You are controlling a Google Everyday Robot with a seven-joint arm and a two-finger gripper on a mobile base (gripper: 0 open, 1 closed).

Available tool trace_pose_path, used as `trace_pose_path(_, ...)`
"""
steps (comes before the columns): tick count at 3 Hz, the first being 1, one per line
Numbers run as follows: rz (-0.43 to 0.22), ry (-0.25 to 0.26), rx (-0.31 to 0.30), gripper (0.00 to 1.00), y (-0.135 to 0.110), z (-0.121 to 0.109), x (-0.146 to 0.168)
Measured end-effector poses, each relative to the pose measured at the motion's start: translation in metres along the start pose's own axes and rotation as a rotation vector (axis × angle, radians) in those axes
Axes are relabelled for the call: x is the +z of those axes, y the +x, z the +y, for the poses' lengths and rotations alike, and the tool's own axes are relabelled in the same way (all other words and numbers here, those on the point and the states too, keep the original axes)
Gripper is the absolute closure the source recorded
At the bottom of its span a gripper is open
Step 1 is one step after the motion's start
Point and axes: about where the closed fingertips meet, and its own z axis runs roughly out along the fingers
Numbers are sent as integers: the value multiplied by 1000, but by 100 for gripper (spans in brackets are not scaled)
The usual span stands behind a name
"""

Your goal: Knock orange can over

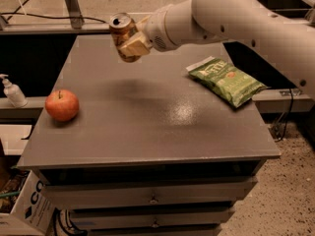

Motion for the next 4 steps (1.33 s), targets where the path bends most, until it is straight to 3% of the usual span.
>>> trace_pose_path(1,199,43,-27,100,26,-13,-23)
trace_pose_path(2,394,64,-12,100,69,-24,-47)
trace_pose_path(3,573,65,6,100,113,-27,-68)
trace_pose_path(4,707,51,-14,100,139,-21,-82)
